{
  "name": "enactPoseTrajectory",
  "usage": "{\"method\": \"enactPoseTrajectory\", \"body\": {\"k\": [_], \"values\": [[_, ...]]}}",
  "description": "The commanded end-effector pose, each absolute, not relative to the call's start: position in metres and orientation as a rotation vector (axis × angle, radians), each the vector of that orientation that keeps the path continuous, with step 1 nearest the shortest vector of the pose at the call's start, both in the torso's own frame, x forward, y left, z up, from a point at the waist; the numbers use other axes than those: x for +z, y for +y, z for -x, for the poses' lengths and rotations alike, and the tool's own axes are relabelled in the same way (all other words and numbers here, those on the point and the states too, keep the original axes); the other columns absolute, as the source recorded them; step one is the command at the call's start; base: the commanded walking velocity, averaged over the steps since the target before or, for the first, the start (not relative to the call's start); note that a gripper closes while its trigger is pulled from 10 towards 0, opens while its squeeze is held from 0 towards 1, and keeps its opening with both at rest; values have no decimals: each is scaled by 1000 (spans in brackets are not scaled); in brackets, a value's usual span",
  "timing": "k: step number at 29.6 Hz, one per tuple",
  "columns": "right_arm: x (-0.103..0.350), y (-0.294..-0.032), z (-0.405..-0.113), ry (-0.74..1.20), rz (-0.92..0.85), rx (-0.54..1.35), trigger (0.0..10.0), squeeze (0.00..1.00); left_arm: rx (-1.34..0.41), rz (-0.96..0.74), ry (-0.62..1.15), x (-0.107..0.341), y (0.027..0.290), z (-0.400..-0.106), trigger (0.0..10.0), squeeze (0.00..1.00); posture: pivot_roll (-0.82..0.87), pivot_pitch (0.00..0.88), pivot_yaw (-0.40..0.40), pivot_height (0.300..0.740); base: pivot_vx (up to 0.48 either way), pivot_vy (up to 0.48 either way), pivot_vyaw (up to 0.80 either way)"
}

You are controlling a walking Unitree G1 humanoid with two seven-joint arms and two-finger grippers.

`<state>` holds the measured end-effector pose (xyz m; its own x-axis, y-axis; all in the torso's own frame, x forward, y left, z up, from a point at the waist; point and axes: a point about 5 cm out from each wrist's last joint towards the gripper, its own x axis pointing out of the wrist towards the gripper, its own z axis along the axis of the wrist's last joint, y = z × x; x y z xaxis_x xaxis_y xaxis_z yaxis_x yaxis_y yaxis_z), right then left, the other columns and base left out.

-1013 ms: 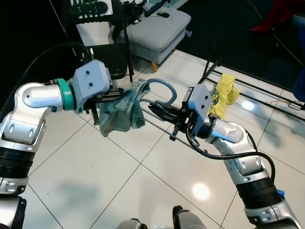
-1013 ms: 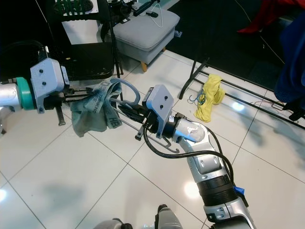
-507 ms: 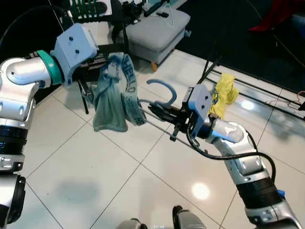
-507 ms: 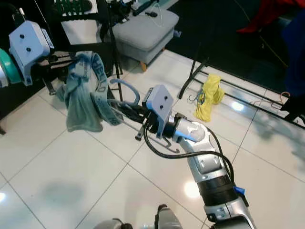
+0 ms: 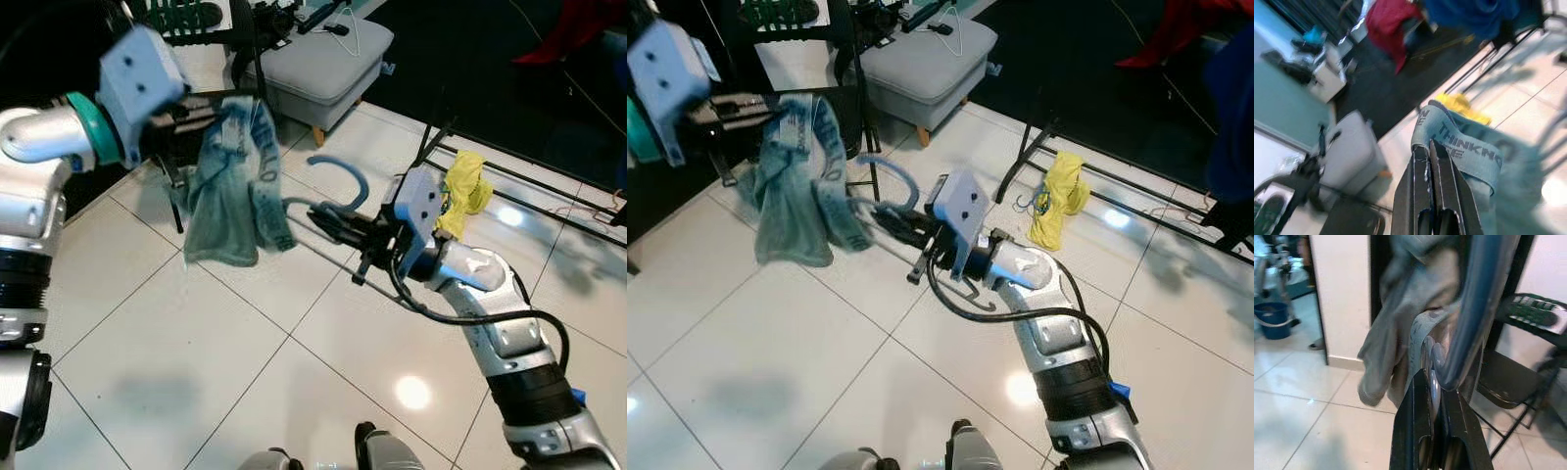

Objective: Hang hanger

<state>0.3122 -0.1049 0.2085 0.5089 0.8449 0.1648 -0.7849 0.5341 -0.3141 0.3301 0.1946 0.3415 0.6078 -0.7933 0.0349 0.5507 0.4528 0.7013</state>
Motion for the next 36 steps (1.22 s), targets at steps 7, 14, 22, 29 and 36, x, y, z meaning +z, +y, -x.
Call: {"method": "enactPoseTrajectory", "body": {"k": [7, 14, 22, 29, 36], "values": [[208, -107, -322, -325, 137, 941, 10000, 0, -999, -649, -444, 370, 192, -311, 10000, 0, 74, 72, 143, 740, 0, 0, 0], [209, -93, -320, -343, 156, 989, 10000, 0, -1182, -592, -432, 358, 168, -296, 10000, 0, 74, 67, 142, 740, 0, 0, 0], [213, -90, -320, -364, 170, 993, 10000, 0, -1231, -649, -384, 337, 157, -296, 10000, 0, 64, 66, 144, 740, 0, 0, 0], [212, -101, -329, -357, 222, 890, 10000, 0, -1232, -612, -385, 341, 159, -294, 10000, 0, 67, 67, 142, 740, 0, 0, 0], [212, -121, -345, -331, 237, 689, 10000, 0, -1150, -605, -364, 346, 175, -296, 10000, 0, 72, 78, 139, 740, 0, 0, 0]]}}
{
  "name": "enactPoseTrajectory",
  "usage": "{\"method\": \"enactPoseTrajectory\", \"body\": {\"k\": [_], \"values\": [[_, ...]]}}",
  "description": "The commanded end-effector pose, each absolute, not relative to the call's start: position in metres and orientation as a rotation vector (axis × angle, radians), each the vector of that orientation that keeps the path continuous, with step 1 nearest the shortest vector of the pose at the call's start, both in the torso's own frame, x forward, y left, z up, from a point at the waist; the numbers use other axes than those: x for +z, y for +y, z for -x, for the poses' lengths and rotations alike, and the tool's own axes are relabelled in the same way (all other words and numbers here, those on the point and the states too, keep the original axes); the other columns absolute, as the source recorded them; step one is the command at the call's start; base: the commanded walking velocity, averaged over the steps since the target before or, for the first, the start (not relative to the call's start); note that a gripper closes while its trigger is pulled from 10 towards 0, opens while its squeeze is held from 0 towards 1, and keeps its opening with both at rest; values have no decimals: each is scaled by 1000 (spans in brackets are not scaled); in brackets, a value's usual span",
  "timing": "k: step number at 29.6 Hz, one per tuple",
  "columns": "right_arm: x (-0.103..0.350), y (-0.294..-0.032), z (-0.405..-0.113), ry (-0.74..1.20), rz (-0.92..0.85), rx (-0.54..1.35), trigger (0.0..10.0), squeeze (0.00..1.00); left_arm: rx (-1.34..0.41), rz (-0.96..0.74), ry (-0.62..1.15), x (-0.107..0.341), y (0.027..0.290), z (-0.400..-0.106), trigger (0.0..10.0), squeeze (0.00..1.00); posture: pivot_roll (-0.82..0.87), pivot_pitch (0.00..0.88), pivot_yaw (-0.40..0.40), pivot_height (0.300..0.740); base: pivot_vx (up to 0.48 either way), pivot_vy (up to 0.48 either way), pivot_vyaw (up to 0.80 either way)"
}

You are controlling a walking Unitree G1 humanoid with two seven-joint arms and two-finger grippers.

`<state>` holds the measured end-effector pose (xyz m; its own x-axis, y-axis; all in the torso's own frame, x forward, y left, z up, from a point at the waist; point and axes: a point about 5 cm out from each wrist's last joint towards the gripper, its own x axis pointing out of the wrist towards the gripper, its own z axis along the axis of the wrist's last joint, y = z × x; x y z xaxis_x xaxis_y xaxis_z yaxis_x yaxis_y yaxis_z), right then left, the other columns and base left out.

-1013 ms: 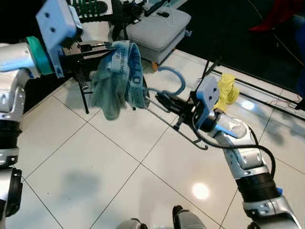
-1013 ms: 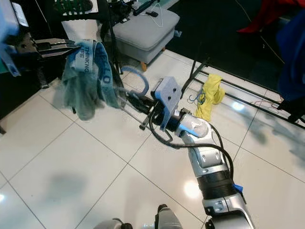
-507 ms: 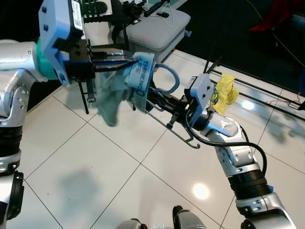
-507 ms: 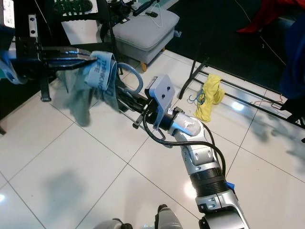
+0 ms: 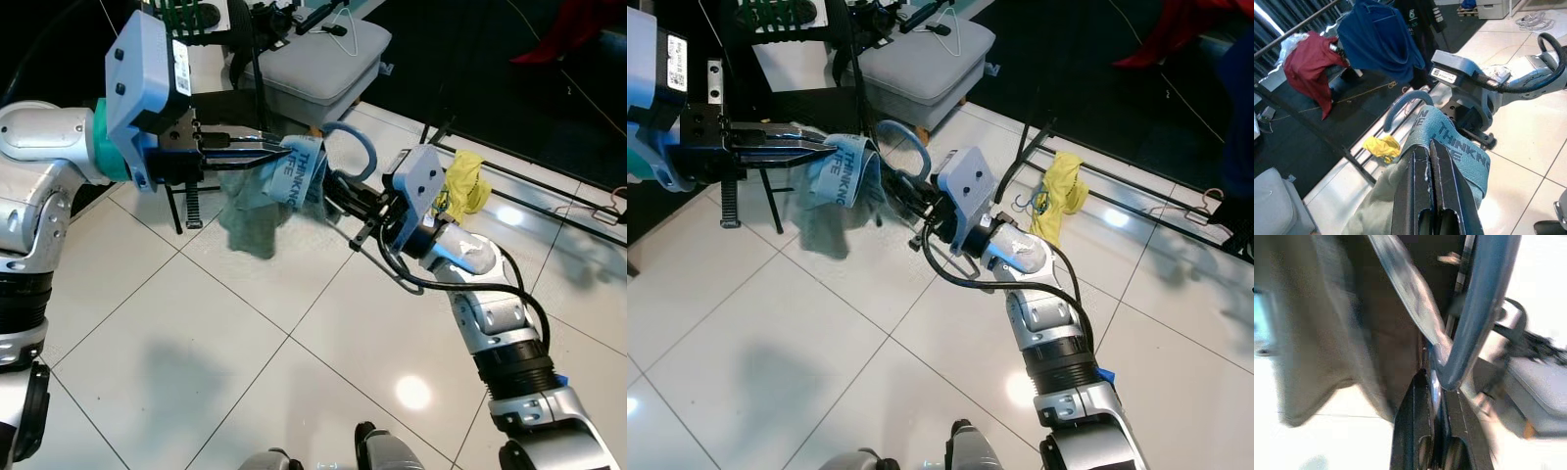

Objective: Hang hanger

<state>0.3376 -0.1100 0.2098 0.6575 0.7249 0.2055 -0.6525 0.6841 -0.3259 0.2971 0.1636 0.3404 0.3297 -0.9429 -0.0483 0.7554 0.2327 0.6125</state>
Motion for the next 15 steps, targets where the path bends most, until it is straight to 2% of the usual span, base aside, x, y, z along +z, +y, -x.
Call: {"method": "enactPoseTrajectory", "body": {"k": [1, 9, 10, 15], "values": [[212, -121, -345, -331, 237, 689, 10000, 0, -1150, -605, -364, 346, 175, -296, 10000, 0, 72, 78, 139, 740, 0, 0, 0], [215, -148, -358, -296, 182, 514, 10000, 0, -1092, -643, -329, 341, 188, -298, 10000, 0, 72, 83, 132, 740, 0, 0, 0], [220, -158, -362, -307, 152, 462, 10000, 0, -1091, -677, -290, 330, 190, -298, 10000, 0, 71, 85, 130, 740, 0, 0, 0], [230, -169, -364, -334, 117, 418, 10000, 0, -1102, -714, -240, 315, 190, -298, 10000, 0, 68, 87, 129, 740, 0, 0, 0]]}}
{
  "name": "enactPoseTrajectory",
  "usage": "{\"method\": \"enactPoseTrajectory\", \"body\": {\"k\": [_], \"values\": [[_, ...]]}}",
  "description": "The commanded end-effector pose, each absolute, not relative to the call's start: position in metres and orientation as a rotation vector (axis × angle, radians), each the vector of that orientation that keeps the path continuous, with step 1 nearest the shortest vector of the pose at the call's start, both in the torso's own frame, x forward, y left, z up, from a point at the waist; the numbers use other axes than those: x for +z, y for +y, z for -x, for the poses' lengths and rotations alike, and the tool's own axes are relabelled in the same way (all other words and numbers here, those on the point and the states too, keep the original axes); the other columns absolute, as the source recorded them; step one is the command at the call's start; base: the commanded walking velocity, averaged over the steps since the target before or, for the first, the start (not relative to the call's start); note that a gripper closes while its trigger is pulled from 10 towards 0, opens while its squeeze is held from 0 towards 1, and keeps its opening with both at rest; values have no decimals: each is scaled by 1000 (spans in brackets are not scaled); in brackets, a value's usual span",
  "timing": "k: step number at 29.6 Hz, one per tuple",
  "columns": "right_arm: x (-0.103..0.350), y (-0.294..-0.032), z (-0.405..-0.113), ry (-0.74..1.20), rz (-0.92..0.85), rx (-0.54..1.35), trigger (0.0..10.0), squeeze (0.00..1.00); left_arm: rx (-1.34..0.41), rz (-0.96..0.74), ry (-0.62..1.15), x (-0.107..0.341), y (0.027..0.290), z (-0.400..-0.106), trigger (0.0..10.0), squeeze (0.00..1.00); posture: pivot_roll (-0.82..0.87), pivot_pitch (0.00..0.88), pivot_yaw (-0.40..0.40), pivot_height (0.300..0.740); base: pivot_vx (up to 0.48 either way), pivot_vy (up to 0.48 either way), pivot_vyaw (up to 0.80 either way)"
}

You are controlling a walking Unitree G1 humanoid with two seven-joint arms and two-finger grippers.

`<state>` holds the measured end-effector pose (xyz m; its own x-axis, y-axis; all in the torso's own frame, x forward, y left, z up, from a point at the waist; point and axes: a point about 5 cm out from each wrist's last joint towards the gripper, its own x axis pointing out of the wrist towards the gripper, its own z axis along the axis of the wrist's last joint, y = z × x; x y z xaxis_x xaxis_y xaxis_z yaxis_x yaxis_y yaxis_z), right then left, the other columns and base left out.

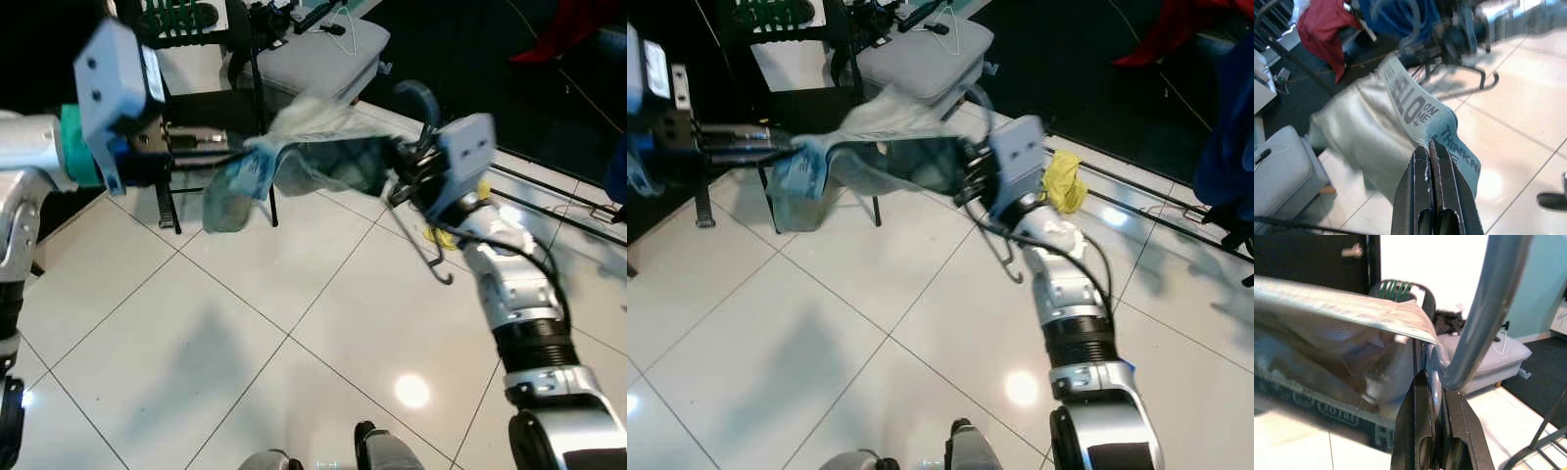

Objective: Hang hanger

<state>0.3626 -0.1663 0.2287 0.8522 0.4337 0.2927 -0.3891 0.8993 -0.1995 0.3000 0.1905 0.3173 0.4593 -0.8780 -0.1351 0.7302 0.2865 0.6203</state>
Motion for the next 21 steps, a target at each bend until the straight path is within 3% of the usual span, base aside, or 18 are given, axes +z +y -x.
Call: {"method": "enactPoseTrajectory", "body": {"k": [1, 15, 20, 21], "values": [[230, -169, -364, -334, 117, 418, 10000, 0, -1102, -714, -240, 315, 190, -298, 10000, 0, 68, 87, 129, 740, 0, 0, 0], [265, -149, -349, -488, 112, 614, 10000, 0, -1189, -633, -161, 255, 152, -289, 10000, 0, 48, 96, 119, 740, 0, 0, 0], [271, -142, -347, -518, 78, 656, 10000, 0, -1086, -569, -115, 232, 148, -297, 10000, 43, 51, 99, 114, 740, 0, 0, 0], [272, -141, -346, -523, 70, 665, 10000, 0, -1055, -552, -89, 222, 148, -299, 10000, 965, 50, 101, 108, 740, 0, 0, 0]]}}
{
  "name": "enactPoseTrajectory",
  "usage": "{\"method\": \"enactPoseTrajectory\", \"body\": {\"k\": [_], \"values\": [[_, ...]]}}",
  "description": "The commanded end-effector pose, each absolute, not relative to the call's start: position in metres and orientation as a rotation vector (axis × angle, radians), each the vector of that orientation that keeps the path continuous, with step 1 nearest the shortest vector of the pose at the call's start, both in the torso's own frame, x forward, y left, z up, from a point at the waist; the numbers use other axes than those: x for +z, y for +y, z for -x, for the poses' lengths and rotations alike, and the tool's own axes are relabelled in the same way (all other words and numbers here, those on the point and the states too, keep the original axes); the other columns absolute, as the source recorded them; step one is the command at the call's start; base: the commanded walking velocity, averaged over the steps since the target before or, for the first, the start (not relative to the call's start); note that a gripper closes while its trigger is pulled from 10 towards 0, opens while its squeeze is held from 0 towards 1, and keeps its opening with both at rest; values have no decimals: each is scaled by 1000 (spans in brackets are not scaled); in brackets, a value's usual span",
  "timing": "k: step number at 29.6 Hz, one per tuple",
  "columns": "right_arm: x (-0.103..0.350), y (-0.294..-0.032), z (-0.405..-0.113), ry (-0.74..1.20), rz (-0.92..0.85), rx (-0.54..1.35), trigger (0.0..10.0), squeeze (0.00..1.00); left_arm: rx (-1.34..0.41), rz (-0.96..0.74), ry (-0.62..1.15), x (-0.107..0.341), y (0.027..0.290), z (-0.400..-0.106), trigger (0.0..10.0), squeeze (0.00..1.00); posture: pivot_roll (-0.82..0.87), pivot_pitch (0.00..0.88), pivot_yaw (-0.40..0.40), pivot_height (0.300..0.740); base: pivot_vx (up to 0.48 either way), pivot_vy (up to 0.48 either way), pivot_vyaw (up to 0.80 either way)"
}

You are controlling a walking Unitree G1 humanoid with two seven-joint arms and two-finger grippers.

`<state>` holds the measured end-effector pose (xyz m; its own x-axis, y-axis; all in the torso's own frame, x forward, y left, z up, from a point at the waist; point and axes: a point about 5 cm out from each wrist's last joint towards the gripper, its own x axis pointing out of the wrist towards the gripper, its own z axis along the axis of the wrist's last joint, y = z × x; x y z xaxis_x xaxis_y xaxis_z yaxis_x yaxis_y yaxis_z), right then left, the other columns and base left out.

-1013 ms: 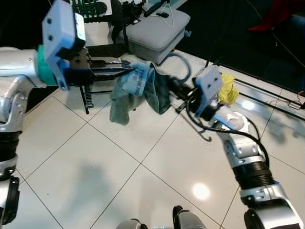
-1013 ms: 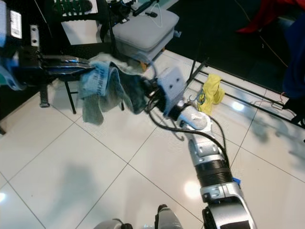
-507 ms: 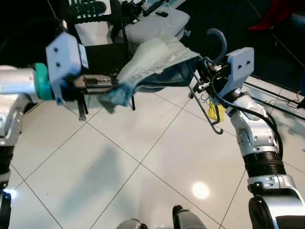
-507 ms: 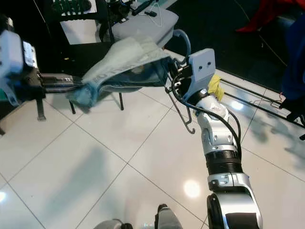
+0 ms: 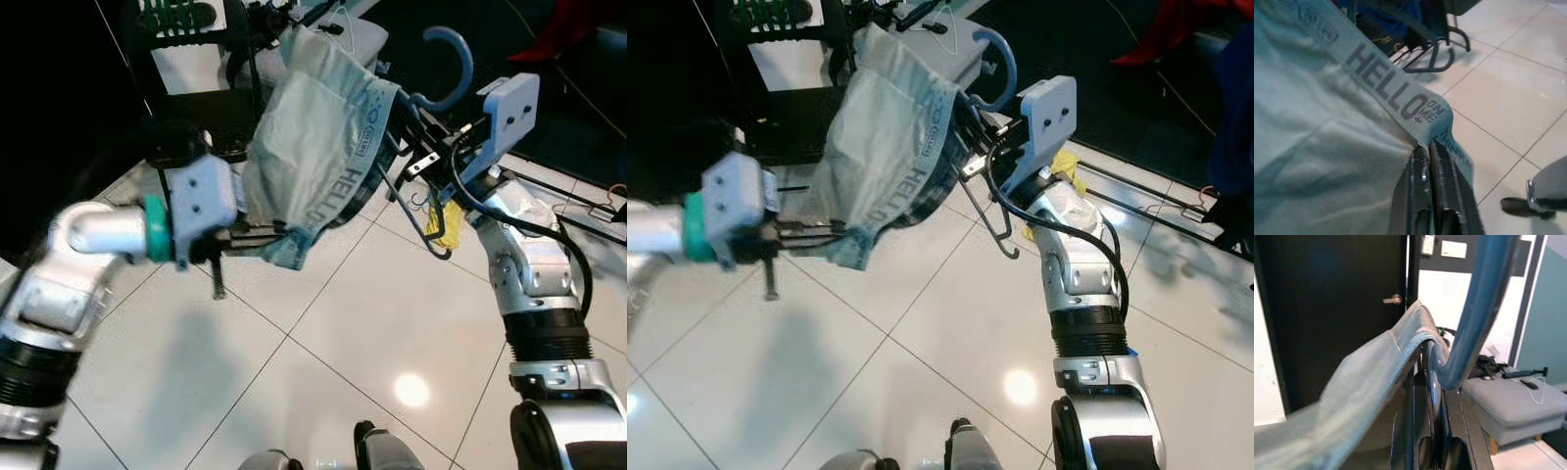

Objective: Hang hanger

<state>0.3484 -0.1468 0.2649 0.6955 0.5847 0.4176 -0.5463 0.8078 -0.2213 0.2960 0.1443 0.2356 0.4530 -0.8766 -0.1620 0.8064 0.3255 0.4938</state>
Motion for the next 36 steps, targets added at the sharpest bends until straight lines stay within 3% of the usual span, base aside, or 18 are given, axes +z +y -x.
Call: {"method": "enactPoseTrajectory", "body": {"k": [1, 14, 15, 16, 22, 24, 36], "values": [[273, -140, -346, -527, 61, 675, 10000, 0, -1029, -537, -61, 213, 149, -300, 10000, 1000, 48, 103, 104, 740, 0, 0, 0], [278, -138, -343, -538, 51, 719, 10000, 0, -914, -536, 9, 187, 156, -301, 10000, 1000, 43, 106, 91, 740, 0, 0, 0], [278, -137, -343, -539, 51, 728, 10000, 0, -878, -529, -9, 192, 159, -304, 10000, 169, 45, 105, 90, 740, 0, 0, 0], [279, -136, -341, -538, 55, 754, 10000, 0, -809, -483, -48, 204, 161, -312, 10000, 0, 45, 104, 89, 740, 0, 0, 0], [278, -132, -337, -533, 64, 803, 10000, 0, -680, -387, -114, 224, 161, -326, 10000, 0, 37, 101, 89, 740, 0, 0, 0], [275, -128, -331, -520, 65, 852, 10000, 0, -583, -242, -169, 242, 156, -333, 10000, 0, 29, 100, 88, 740, 0, 0, 0], [251, -112, -326, -447, 15, 922, 10000, 0, -618, -28, -240, 253, 132, -318, 10000, 0, 31, 98, 88, 740, 0, 0, 0]]}}
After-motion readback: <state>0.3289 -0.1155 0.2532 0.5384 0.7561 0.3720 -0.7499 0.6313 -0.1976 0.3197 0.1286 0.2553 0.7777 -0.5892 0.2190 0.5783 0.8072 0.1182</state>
